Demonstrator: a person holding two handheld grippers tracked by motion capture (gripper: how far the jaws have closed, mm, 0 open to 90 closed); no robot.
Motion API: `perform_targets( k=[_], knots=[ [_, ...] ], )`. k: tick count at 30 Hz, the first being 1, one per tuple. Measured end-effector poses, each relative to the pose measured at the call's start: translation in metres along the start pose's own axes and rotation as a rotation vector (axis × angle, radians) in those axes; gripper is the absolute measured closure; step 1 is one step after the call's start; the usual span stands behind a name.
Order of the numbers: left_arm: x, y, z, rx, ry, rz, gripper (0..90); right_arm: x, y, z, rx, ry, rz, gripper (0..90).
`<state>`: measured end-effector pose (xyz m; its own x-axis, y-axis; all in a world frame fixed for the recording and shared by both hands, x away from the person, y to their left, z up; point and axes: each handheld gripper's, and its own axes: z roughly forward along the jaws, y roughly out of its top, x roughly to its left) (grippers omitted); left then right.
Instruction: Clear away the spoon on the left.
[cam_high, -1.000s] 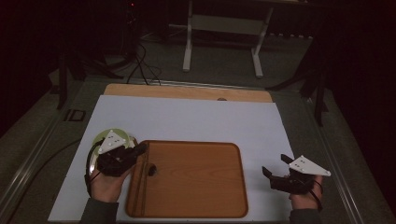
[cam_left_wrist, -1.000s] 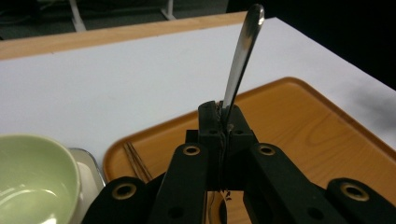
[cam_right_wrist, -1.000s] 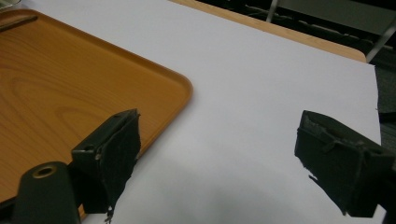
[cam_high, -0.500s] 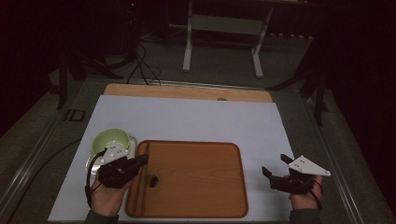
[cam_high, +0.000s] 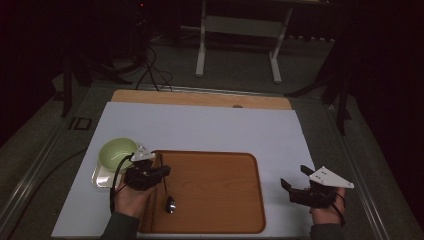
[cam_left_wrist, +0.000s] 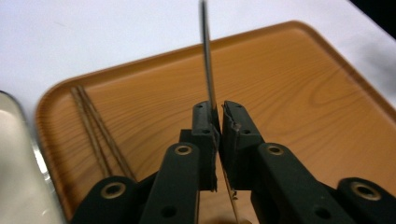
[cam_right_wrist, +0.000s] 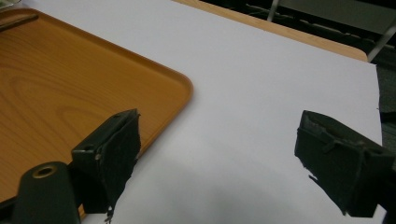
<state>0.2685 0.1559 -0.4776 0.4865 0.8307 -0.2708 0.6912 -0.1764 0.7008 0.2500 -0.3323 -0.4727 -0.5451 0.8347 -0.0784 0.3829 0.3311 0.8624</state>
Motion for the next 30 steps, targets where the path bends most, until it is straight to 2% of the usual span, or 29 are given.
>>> perform_targets(
  k=[7,13,21,23,28,30],
  knots=[
    [0.008,-0.006,0.024,0.072,0.023,-0.035,79.6,0.0,0.0,0.0,-0.001,0.003,0.0,14.1],
    [0.011,-0.006,0.031,0.105,0.05,-0.041,79.4,0.0,0.0,0.0,0.002,0.004,-0.003,14.1],
    [0.013,-0.008,0.035,0.121,0.076,-0.058,77.5,0.0,0.0,0.0,0.002,0.006,-0.002,14.1],
    [0.013,-0.009,0.036,0.129,0.079,-0.056,76.5,0.0,0.0,0.0,0.001,0.007,-0.002,14.1],
    [0.01,-0.01,0.039,0.163,0.137,-0.038,67.5,0.0,0.0,0.0,0.002,0.008,-0.001,14.1],
    [0.008,-0.009,0.041,0.184,0.165,-0.008,64.2,0.0,0.0,0.0,0.003,0.007,-0.004,14.1]
  ],
)
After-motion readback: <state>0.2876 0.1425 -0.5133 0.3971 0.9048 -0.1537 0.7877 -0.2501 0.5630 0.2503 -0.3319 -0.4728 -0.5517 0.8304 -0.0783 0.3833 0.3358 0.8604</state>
